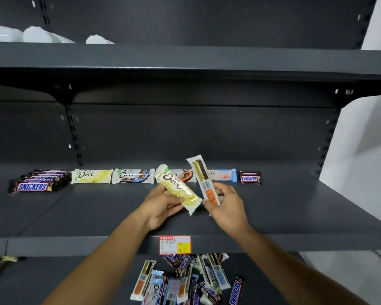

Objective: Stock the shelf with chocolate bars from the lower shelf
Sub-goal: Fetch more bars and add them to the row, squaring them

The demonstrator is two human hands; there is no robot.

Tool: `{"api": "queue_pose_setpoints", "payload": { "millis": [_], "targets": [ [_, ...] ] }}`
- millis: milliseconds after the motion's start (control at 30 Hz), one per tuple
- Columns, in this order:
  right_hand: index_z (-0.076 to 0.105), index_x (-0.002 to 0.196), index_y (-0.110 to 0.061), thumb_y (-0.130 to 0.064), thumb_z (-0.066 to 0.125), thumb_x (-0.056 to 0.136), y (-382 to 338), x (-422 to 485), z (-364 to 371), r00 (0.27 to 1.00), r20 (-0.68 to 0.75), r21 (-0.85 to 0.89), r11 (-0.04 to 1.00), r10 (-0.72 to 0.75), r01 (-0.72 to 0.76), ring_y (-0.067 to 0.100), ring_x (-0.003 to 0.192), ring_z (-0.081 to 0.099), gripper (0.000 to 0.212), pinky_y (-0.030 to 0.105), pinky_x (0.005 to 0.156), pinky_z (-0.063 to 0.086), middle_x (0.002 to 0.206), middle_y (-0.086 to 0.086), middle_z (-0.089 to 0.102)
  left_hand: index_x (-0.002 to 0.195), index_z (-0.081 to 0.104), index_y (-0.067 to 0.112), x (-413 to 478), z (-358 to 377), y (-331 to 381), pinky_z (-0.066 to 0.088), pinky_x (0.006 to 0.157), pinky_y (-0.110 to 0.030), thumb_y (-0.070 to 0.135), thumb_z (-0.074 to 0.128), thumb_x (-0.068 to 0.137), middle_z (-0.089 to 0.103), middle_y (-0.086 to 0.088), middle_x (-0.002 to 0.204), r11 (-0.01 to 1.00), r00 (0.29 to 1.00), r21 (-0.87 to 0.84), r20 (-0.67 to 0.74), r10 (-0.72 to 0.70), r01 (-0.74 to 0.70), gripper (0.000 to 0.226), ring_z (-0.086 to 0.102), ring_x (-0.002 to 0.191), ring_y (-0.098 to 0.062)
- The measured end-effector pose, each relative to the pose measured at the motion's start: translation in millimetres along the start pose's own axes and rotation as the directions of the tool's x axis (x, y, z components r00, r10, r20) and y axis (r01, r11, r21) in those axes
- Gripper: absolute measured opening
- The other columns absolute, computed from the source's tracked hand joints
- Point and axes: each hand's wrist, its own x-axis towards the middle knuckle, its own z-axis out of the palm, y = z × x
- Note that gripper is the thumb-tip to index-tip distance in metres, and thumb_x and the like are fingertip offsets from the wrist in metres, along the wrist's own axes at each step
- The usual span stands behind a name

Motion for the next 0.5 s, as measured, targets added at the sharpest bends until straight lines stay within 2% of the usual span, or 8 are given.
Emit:
{"api": "queue_pose_setpoints", "payload": {
  "millis": [67,133,167,233,300,400,500],
  "targets": [
    [0.061,0.111,-0.024,-0.017,0.071,0.077,-5,10,15,1.000,0.003,0.009,1.000,0.026,-0.026,0.008,0.089,0.058,0.036,0.026,0.082,0.052,0.106,-0.004,0.055,0.098,0.056,0.010,8,-8,2,0.055,0.074,-0.030,-0.017,0.055,0.081,0.072,-0.004,0.083,1.000,1.000,-0.014,-0.010,0.025,-0.026,0.032,0.069,0.089,-0.021],
    [0.061,0.111,-0.023,-0.017,0.071,0.078,-10,17,28,0.998,0.014,0.051,0.997,0.060,-0.060,0.002,0.086,0.057,0.035,0.010,0.067,0.048,0.108,-0.002,0.057,0.103,0.057,0.006,16,-16,4,0.057,0.070,-0.028,-0.017,0.055,0.081,0.073,-0.003,0.080,0.999,0.999,-0.016,-0.012,0.045,-0.045,0.032,0.070,0.087,-0.020],
    [0.060,0.111,-0.023,-0.016,0.072,0.079,-12,21,34,0.997,0.020,0.086,0.993,0.079,-0.080,0.000,0.084,0.056,0.035,0.006,0.059,0.045,0.107,-0.001,0.058,0.106,0.057,0.004,20,-20,5,0.057,0.068,-0.027,-0.017,0.055,0.081,0.073,-0.004,0.081,0.998,0.999,-0.027,-0.012,0.051,-0.052,0.032,0.070,0.086,-0.020],
    [0.059,0.109,-0.024,-0.013,0.073,0.078,-16,27,46,0.995,0.022,0.126,0.987,0.098,-0.100,-0.004,0.082,0.055,0.036,0.003,0.054,0.042,0.105,-0.002,0.060,0.109,0.057,0.001,26,-27,5,0.058,0.068,-0.027,-0.017,0.055,0.081,0.073,-0.006,0.085,0.997,0.999,-0.050,-0.004,0.052,-0.053,0.033,0.070,0.087,-0.021],
    [0.059,0.108,-0.025,-0.012,0.074,0.075,-18,33,57,0.995,0.015,0.099,0.990,0.101,-0.102,-0.001,0.087,0.056,0.038,0.004,0.060,0.042,0.107,-0.003,0.060,0.110,0.059,0.000,31,-33,4,0.058,0.070,-0.026,-0.018,0.055,0.081,0.073,-0.009,0.092,0.998,0.999,-0.047,0.032,0.039,-0.037,0.034,0.070,0.089,-0.021],
    [0.058,0.117,-0.020,-0.009,0.075,0.073,-21,40,70,0.993,-0.009,0.042,0.992,0.118,-0.117,0.006,0.094,0.056,0.048,0.005,0.065,0.042,0.112,-0.003,0.055,0.113,0.059,0.003,35,-39,1,0.057,0.071,-0.025,-0.016,0.056,0.081,0.072,-0.010,0.102,0.999,0.996,-0.044,0.084,0.029,-0.026,0.037,0.070,0.092,-0.020],
    [0.055,0.118,-0.020,-0.007,0.074,0.074,-21,42,78,0.992,-0.034,0.015,0.993,0.121,-0.120,0.007,0.094,0.055,0.049,0.005,0.062,0.041,0.110,-0.004,0.053,0.123,0.048,0.007,43,-51,0,0.056,0.081,-0.032,-0.011,0.068,0.075,0.070,-0.009,0.104,0.995,0.995,0.024,-0.016,0.098,-0.098,0.056,0.068,0.096,-0.021]
  ]
}}
